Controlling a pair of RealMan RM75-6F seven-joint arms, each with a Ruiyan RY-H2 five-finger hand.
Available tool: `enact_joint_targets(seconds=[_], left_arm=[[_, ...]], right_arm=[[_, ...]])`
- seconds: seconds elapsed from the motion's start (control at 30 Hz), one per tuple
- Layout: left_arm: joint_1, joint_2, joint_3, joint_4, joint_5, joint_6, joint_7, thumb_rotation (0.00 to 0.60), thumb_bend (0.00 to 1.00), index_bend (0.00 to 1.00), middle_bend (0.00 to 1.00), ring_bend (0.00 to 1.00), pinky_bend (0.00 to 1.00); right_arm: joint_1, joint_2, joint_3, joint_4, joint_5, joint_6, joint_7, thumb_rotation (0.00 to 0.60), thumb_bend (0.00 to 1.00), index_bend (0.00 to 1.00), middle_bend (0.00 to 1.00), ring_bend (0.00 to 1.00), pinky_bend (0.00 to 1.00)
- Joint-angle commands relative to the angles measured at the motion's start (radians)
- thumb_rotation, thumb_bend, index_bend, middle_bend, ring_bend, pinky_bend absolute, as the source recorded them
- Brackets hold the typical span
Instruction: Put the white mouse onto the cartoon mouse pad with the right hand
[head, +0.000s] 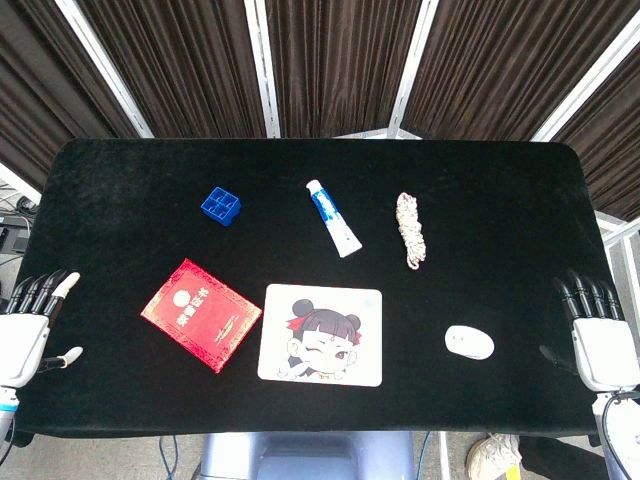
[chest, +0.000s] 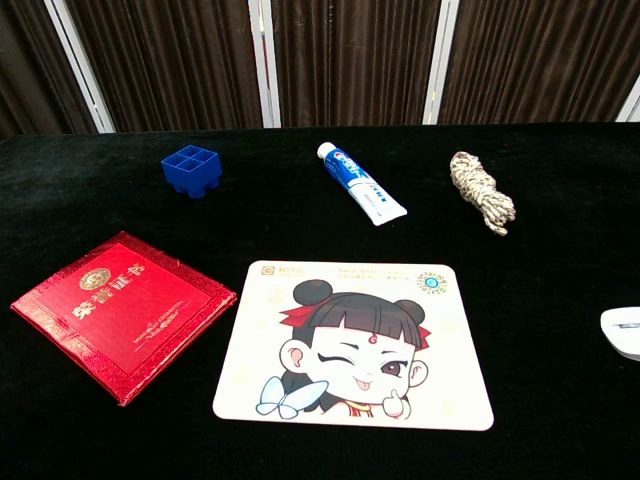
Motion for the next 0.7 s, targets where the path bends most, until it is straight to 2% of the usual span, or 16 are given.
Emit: enact_joint_targets(seconds=[0.03, 0.7], left_arm=[[0.000, 0.000, 0.000, 0.001, 0.000, 0.000, 0.001, 0.600, 0.00, 0.00, 0.00, 0.00, 0.00], [-0.006, -0.003, -0.002, -0.003, -0.011, -0.014, 0.007, 0.600, 0.00, 0.00, 0.00, 0.00, 0.00]], right_arm=[[0.001, -0.001, 0.002, -0.002, 0.006, -0.004, -0.002, 0.600, 0.11, 0.07, 0.00, 0.00, 0.00], [0.006, 0.003, -0.001, -0.003, 0.009, -0.019, 0.005, 0.600, 0.11, 0.07, 0.00, 0.00, 0.00]])
